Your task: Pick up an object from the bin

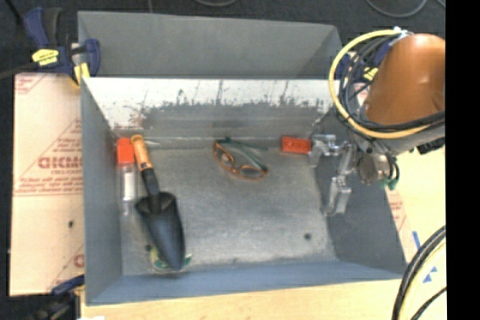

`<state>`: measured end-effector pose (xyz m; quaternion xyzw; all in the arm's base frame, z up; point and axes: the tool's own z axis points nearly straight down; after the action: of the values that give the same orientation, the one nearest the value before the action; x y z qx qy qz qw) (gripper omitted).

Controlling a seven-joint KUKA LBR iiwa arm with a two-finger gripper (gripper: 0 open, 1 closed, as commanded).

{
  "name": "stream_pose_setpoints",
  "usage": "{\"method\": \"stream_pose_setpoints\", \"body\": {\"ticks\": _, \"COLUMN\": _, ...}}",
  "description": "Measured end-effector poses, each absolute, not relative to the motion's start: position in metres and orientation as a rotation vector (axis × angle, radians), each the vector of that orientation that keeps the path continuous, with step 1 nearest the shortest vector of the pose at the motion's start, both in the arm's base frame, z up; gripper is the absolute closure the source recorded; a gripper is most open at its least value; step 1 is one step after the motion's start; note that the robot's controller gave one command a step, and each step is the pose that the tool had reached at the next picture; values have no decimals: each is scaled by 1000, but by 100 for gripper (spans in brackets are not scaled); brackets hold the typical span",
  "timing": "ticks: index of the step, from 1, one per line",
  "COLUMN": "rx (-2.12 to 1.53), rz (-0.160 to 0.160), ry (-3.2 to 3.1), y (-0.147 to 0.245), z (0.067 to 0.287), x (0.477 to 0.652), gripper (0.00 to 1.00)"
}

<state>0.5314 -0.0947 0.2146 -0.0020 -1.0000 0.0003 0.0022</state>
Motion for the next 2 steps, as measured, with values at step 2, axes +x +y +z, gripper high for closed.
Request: {"method": "stream_pose_setpoints", "body": {"ticks": 2, "rx": -55, "rz": 3, "ry": -3140, "y": -63, "z": 237, "x": 556, "gripper": 0}}
